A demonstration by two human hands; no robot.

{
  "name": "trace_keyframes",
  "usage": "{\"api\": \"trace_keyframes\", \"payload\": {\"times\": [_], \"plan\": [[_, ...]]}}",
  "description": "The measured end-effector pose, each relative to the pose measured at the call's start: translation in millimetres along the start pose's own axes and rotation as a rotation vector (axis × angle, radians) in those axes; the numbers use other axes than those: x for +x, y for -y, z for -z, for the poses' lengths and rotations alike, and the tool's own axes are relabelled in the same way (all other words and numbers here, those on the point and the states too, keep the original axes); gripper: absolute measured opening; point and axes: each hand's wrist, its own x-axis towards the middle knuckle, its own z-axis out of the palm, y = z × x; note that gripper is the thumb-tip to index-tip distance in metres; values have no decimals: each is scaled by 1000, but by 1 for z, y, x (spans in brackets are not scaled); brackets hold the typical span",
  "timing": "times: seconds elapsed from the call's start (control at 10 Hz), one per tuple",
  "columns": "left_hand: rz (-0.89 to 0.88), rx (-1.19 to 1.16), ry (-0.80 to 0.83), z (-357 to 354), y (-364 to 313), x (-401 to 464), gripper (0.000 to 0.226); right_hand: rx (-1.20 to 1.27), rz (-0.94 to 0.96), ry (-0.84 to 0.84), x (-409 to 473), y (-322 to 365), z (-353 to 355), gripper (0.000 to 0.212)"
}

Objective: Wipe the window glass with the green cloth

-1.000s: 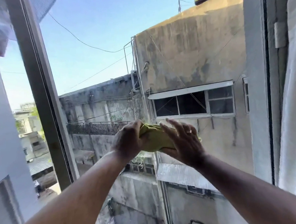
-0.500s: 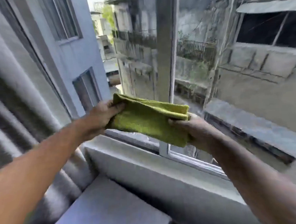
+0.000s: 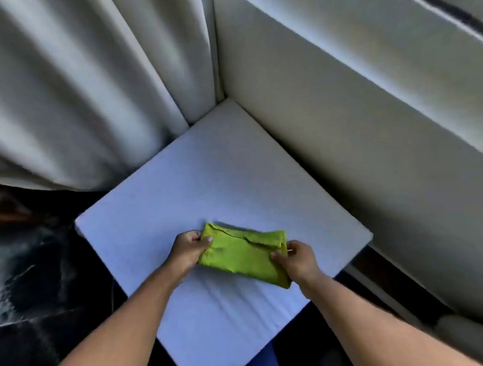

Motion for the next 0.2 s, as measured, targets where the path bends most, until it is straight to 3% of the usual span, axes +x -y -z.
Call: {"api": "trace_keyframes", "payload": {"times": [0.1,0.2], "plan": [[19,-22,-62,-8,27,34,9,-5,15,-43,27,-24,-18,13],[-32,182,-190,-6,22,29,29,-95,23,-167,22,-31,-13,19]]}}
